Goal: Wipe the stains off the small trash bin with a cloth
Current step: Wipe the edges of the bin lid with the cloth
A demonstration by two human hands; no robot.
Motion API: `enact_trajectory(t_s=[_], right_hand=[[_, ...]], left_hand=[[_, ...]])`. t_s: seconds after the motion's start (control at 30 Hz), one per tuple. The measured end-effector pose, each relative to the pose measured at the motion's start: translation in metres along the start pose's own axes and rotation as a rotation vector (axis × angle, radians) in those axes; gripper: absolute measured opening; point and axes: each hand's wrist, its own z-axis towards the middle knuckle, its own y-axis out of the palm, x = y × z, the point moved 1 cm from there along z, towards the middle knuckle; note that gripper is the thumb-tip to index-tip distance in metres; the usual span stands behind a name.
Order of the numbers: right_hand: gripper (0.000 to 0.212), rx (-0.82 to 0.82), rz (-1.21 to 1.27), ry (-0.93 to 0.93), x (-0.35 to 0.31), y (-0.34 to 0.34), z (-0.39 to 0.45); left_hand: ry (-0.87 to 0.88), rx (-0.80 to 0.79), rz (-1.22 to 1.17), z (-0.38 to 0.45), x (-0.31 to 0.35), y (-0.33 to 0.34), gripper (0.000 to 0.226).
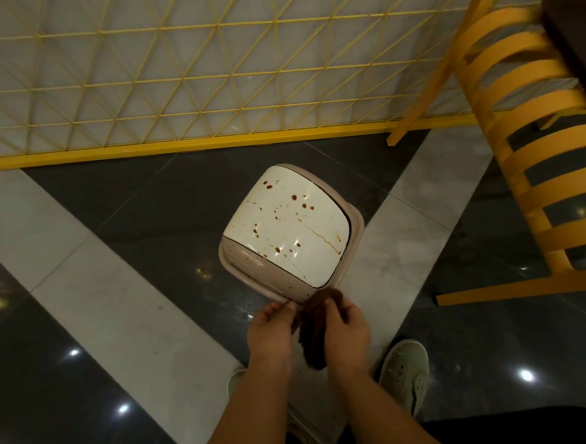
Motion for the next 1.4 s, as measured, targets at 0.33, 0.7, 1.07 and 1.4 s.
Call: enact_trajectory(t_s=[0.33, 0.7, 1.07, 1.4], right_hand=[[0.021, -0.016, 0.057, 0.051, 0.009, -0.013, 0.005], [0.01, -0.076, 0.058, 0.082, 0.004, 0.001, 0.004], [0.024, -0.043, 0.048, 0.083, -0.005, 0.002, 0.005], [0.023, -0.117, -0.185, 0.043, -0.054, -0.045, 0.044]], left_hand=[[0.057, 0.017, 0.064, 0.001, 0.005, 0.002, 0.013], [0.045, -0.004, 0.094, -0.002, 0.007, 0.003, 0.004], [-0.003, -0.056, 0.04, -0.008, 0.01, 0.004, 0.008], [-0.075, 0.008, -0.095, -0.001, 0.02, 0.0, 0.012]])
